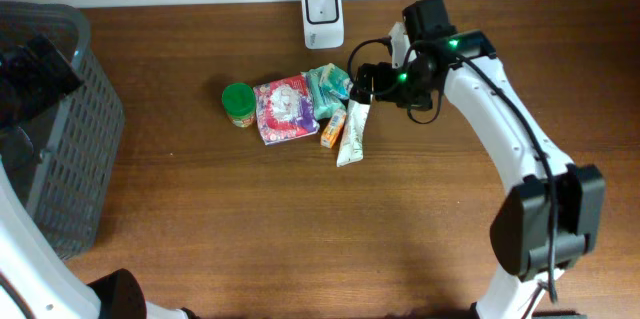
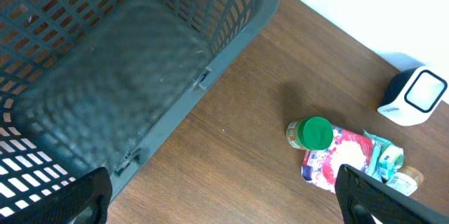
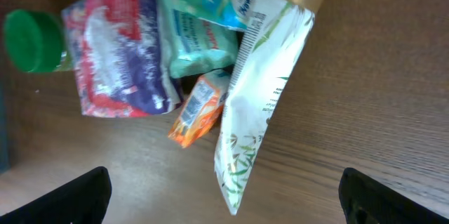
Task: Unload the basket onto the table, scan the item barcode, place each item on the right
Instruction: 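Reach the right gripper to the white-green tube and grasp it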
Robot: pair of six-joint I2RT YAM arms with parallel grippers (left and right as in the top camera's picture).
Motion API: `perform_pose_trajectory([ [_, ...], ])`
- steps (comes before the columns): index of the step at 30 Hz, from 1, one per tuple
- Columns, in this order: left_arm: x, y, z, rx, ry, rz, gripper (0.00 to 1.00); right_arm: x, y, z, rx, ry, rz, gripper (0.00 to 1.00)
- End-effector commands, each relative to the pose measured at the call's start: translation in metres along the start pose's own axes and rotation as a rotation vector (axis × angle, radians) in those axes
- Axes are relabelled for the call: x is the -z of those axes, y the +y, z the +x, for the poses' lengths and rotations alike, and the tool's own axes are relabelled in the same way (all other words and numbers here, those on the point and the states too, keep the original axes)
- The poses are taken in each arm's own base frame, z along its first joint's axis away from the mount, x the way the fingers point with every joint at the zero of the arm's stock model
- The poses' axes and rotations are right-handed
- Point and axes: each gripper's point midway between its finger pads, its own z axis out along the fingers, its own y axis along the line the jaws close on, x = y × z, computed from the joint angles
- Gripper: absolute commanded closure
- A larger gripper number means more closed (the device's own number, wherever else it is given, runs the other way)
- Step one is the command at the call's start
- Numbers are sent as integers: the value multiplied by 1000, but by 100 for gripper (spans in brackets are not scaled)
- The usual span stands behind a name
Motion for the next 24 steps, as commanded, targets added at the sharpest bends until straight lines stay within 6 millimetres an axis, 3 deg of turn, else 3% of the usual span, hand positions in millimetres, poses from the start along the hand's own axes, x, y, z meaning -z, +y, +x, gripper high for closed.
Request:
perform_pose_trajectory([
  [1, 3, 1, 0, 13, -5, 2, 1, -19, -4, 5, -69, 43, 3, 1],
  [4, 3, 1, 0, 13, -5, 2, 1, -39, -20, 16, -95, 106, 56, 2],
  [7, 3, 1, 0, 13, -5, 2, 1, -51, -14, 24, -81, 138, 57, 6],
  [9, 3, 1, 0, 13, -5, 2, 1, -54, -11, 23, -65, 122, 81, 10],
  [11, 3, 1, 0, 13, -5, 2, 1, -55, -8, 18, -95, 100, 82, 20],
  [13, 3, 1, 0, 13, -5, 2, 1, -55, -22, 10, -156, 49, 163, 24],
  [16, 3, 1, 0, 13, -5, 2, 1, -65, -21, 12, -155, 56, 178, 25],
  [17, 3, 1, 0, 13, -5, 2, 1, -72, -34, 13, -213, 42, 254, 26],
  [21, 3, 1, 0, 13, -5, 2, 1, -100, -16, 12, -192, 60, 165, 26],
  [23, 3, 1, 0, 13, -5, 2, 1, -108, -23, 15, -183, 62, 216, 26],
  [24, 3, 1, 0, 13, -5, 2, 1, -111, -28, 18, -186, 73, 231, 30],
])
